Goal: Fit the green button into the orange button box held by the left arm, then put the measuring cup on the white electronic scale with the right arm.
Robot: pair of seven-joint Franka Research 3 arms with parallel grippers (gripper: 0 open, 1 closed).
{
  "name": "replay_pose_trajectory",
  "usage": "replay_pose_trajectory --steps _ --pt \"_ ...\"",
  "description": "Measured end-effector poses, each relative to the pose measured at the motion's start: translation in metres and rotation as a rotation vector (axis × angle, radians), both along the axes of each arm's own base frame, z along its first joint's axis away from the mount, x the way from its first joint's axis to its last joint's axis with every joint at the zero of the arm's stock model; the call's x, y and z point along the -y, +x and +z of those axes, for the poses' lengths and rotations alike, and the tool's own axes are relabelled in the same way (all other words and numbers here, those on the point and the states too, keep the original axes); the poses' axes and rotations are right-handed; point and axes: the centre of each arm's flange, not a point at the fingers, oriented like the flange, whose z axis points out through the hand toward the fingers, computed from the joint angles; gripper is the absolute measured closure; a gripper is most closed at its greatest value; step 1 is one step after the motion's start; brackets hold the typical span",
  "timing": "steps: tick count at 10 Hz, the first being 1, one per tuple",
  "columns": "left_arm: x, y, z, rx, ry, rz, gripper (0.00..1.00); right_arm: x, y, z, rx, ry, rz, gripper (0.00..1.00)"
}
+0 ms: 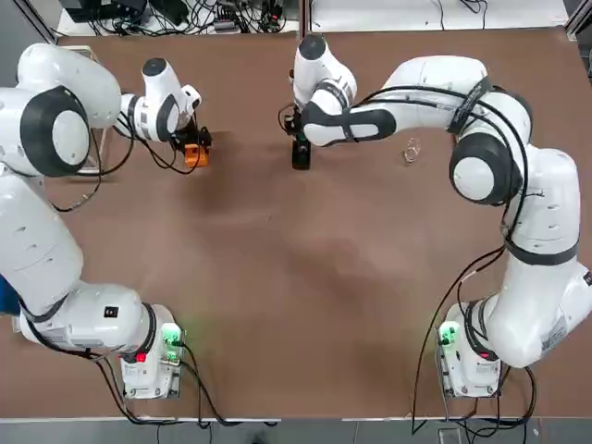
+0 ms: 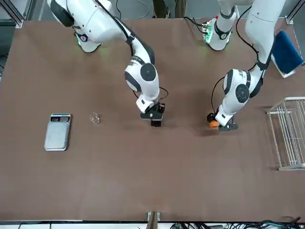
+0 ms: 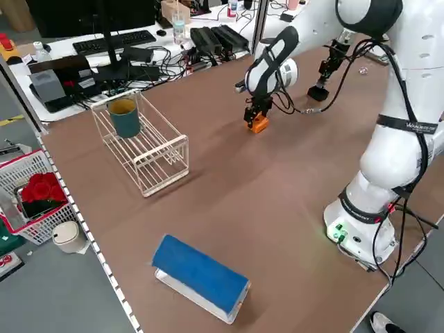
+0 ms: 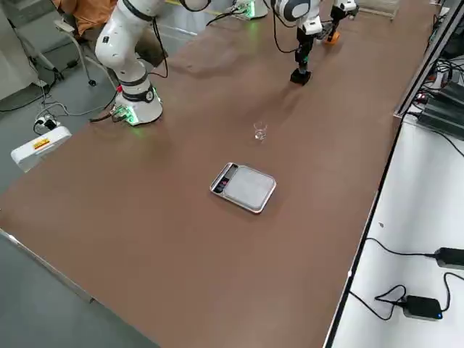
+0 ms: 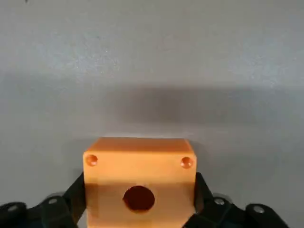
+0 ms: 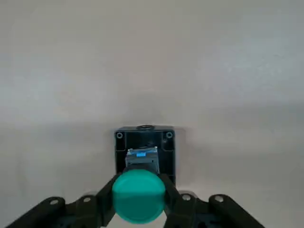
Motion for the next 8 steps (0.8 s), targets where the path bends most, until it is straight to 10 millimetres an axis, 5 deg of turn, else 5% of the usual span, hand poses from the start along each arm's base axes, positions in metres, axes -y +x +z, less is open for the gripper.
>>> replay_pose_trajectory --steps 5,8 --pt "0.001 0.011 0.011 0.029 -0.003 0.006 0.13 -0.007 -0.006 -0.017 -0.021 -0.003 -0.025 0.63" --pt "0.008 0.035 0.056 0.009 0.013 0.038 0.13 -0.009 -0.006 -0.023 -0.027 -0.002 -0.031 0.63"
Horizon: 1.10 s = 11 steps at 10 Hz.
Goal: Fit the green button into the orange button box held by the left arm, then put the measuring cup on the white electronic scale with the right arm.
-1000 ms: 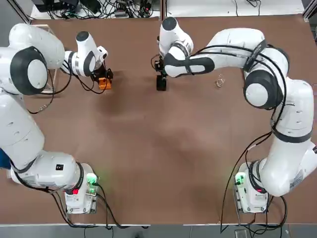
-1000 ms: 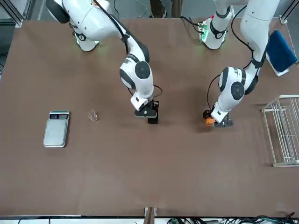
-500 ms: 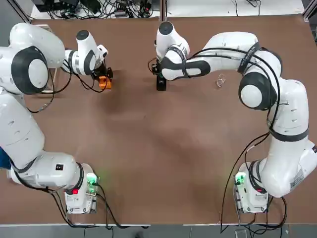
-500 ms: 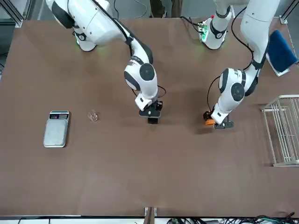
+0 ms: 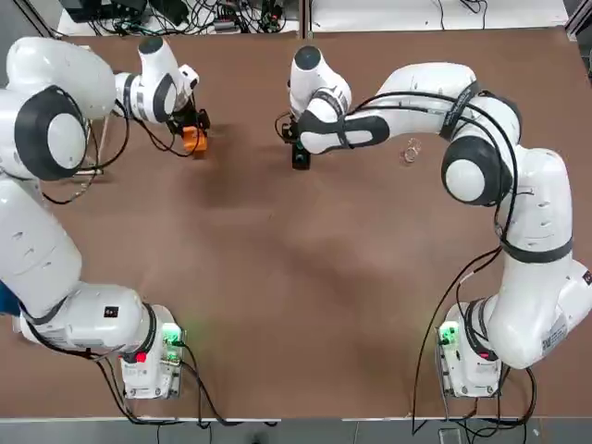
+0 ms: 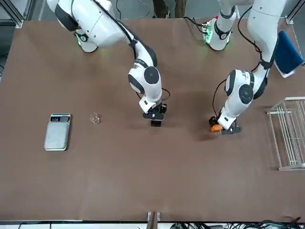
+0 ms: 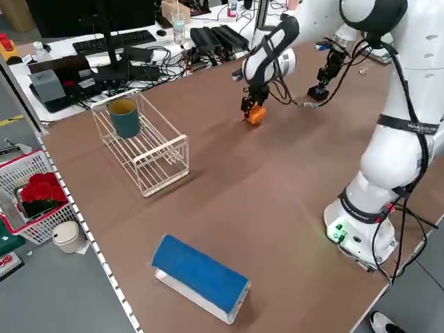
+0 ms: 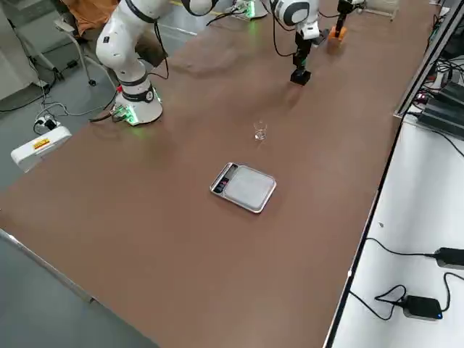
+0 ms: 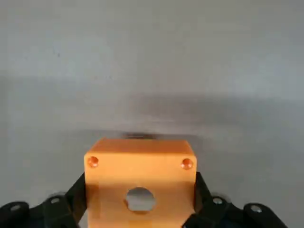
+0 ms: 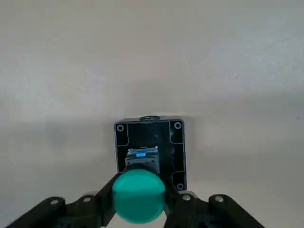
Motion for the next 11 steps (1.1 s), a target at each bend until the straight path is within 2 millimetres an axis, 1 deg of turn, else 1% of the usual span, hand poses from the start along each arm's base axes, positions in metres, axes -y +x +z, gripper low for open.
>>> replay_pose_trajectory --steps 2,3,5,6,8,10,11 --pt "0.013 0.02 0.039 -0.011 0.005 0.012 0.13 0.0 0.0 -0.003 -0.004 -0.002 -0.001 0.63" --pt "0.018 0.025 0.048 -0.006 0.003 0.012 0.13 0.0 0.0 -0.004 -0.005 -0.002 -0.006 0.63" --pt "0.022 0.03 0.055 0.008 -0.002 0.013 0.13 0.0 -0.001 -0.005 -0.007 -0.002 -0.017 0.62" --pt "0.024 0.032 0.059 0.016 -0.005 0.01 0.13 0.0 -0.001 -0.005 -0.007 -0.002 -0.018 0.56" --pt "0.04 0.035 0.07 0.025 -0.015 -0.009 0.13 0.0 -0.001 -0.006 -0.008 -0.003 -0.021 0.48" --pt "0.048 0.043 0.087 0.012 -0.014 -0.014 0.13 0.0 0.0 -0.005 -0.007 -0.001 -0.026 0.42" --pt "0.05 0.047 0.096 0.016 -0.015 -0.014 0.13 0.0 0.001 -0.004 -0.006 0.0 -0.03 0.3"
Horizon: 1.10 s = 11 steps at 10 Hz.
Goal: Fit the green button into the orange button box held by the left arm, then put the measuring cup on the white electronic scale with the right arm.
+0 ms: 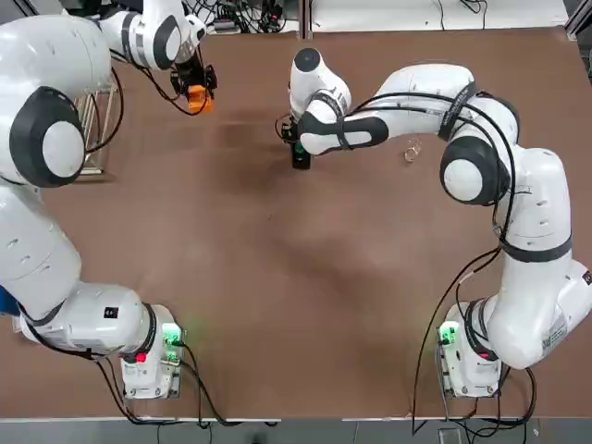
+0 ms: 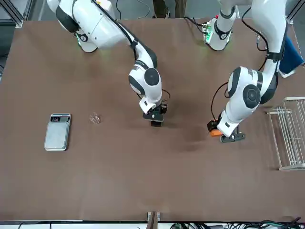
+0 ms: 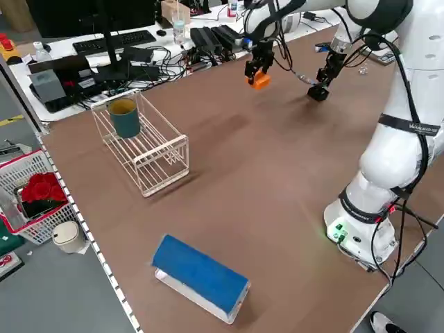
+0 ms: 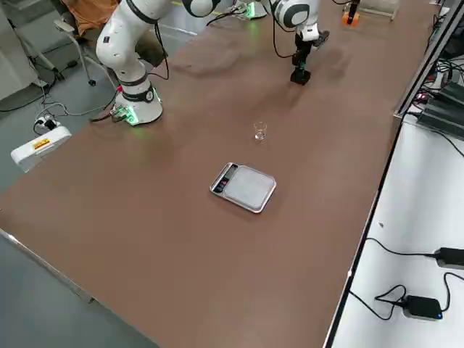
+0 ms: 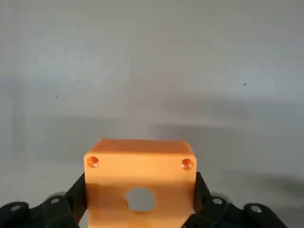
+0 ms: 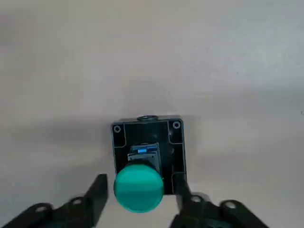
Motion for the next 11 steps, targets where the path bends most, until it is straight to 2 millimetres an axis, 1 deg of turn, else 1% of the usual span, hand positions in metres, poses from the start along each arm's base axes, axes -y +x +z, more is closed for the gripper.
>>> replay_pose_trajectory --steps 1,2,3,4,5,6,7,8,9,10,11 --pt "0.006 0.003 0.005 0.006 -0.003 0.001 0.13 0.0 0.002 0.002 0.003 0.001 -0.005 0.26" --pt "0.019 0.003 0.005 0.008 -0.006 0.001 0.13 0.001 0.005 0.004 0.007 0.004 -0.011 0.2" --pt "0.04 0.001 0.003 0.007 -0.01 -0.006 0.13 0.002 0.009 0.009 0.013 0.009 -0.017 0.08" --pt "0.062 0.0 0.005 0.0 -0.011 -0.008 0.13 0.004 0.013 0.017 0.017 0.005 -0.022 0.0" --pt "0.082 -0.001 0.01 -0.021 -0.006 -0.01 0.13 0.008 0.017 0.03 0.017 -0.011 -0.03 0.0" --pt "0.103 -0.001 0.016 -0.039 -0.001 -0.025 0.13 0.016 0.022 0.049 0.021 -0.029 -0.042 0.0" --pt "0.126 -0.002 0.022 -0.042 -0.003 -0.049 0.13 0.03 0.03 0.073 0.035 -0.041 -0.056 0.0" --pt "0.144 -0.004 0.025 -0.04 -0.006 -0.059 0.13 0.049 0.04 0.099 0.054 -0.046 -0.069 0.0" --pt "0.155 -0.005 0.022 -0.043 -0.008 -0.064 0.13 0.075 0.047 0.123 0.073 -0.052 -0.078 0.0" --pt "0.16 -0.003 0.015 -0.048 -0.01 -0.061 0.13 0.103 0.052 0.145 0.094 -0.062 -0.082 0.0" --pt "0.167 0.001 0.009 -0.052 -0.017 -0.055 0.13 0.129 0.053 0.164 0.111 -0.073 -0.08 0.0"
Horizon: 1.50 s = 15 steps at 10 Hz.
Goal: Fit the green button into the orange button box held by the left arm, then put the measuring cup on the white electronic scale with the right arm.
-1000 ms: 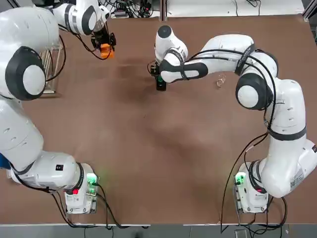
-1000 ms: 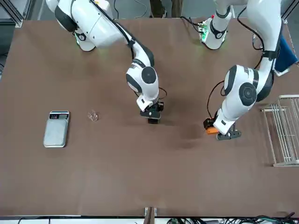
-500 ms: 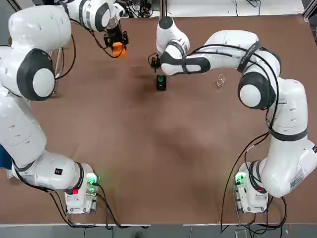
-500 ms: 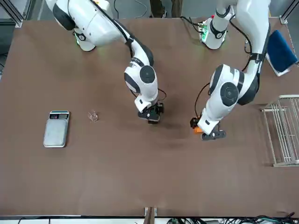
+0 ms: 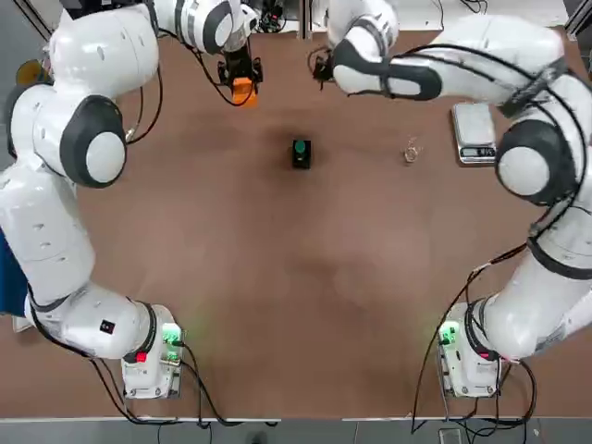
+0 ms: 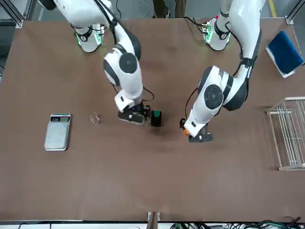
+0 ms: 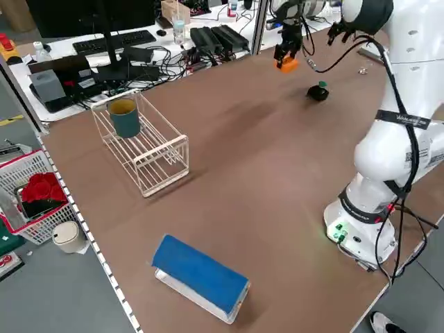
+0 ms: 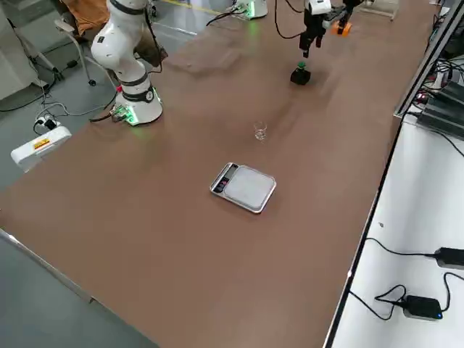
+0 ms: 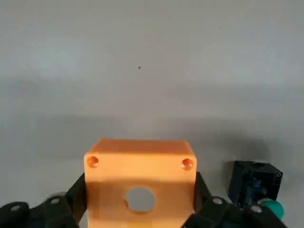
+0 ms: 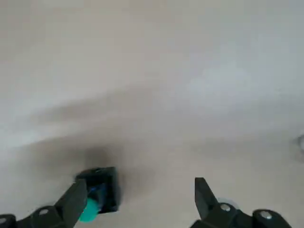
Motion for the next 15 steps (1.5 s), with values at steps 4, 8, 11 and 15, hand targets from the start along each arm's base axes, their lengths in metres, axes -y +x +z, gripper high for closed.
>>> replay_pose_trajectory --steps 4,8,11,15 --pt "0.087 -0.021 -0.015 0.005 -0.025 -0.048 0.13 0.115 -0.002 0.091 -0.073 -0.046 0.045 0.0" --pt "0.161 -0.068 -0.029 -0.005 -0.019 -0.106 0.13 0.242 -0.025 0.185 -0.134 -0.027 0.104 0.0" --pt "0.183 -0.084 -0.047 -0.02 -0.009 -0.126 0.13 0.302 -0.041 0.201 -0.149 -0.005 0.11 0.0" --pt "0.191 -0.09 -0.074 -0.026 0.011 -0.071 0.13 0.429 -0.059 0.238 -0.124 0.006 0.194 0.0"
